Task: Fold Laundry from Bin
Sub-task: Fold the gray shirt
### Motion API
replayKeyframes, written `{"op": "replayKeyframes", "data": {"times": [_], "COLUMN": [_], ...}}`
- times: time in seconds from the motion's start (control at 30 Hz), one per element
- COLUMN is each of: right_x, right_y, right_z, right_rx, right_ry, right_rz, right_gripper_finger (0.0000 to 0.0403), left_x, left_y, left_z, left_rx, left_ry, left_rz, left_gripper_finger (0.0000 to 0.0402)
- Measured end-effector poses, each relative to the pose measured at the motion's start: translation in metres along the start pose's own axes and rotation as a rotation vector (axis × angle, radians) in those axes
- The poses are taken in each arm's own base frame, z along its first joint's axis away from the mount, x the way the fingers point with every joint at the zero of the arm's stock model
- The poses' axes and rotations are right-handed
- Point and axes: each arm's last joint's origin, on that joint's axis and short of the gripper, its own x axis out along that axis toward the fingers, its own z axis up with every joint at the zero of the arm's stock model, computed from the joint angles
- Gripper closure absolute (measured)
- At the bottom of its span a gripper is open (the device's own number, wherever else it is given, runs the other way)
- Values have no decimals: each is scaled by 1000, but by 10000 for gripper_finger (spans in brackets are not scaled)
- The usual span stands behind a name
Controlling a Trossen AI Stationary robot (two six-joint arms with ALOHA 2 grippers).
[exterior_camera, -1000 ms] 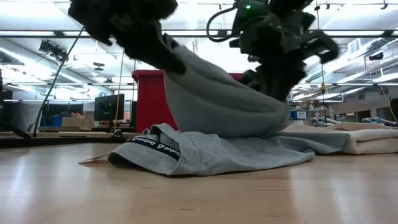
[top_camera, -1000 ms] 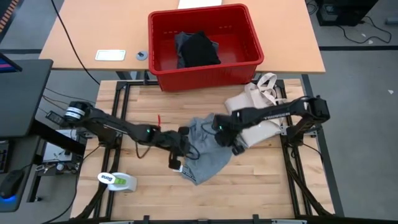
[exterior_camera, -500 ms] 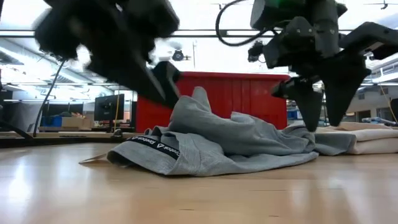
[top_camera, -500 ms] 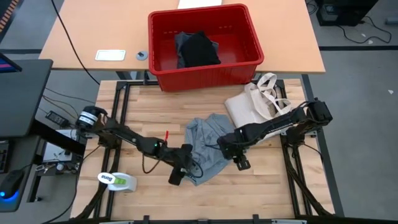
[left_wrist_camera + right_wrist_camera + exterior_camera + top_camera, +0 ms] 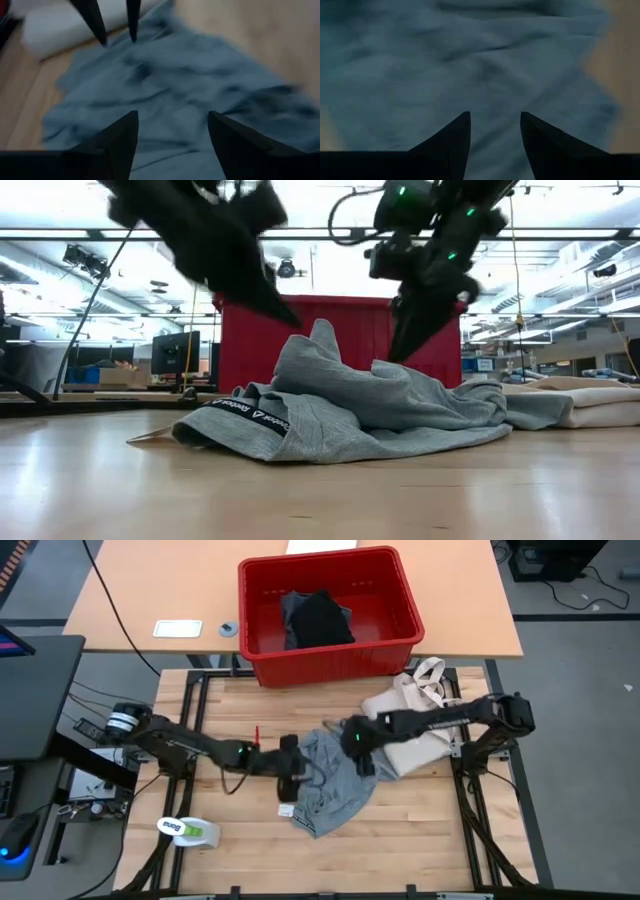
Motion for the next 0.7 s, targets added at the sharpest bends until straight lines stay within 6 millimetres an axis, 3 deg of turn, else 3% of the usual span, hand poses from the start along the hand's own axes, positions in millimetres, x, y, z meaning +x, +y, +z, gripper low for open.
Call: {"op": "replayKeyframes", "data": {"times": [0.13,0.37,0.5,0.7], "right_x": [1,18,32,41], "right_y": [-17,-9,8,53], "right_z": [4,-9,-29,-48], "right_rx": [46,27,38,-36], "right_ry": [-68,-130,-125,-102], "right_rz": [-3,-15,20,30], "right_gripper_finger": [229,229,229,236], "left_x": [25,66,77,75], "left_y": [34,76,87,90], "left_z": [-23,-58,-63,-66], "left_rx": [-52,-104,-158,-224], "left_ry": [127,249,220,236], "left_rz": [95,196,247,340], "left_gripper_finger": [174,195,208,225]}}
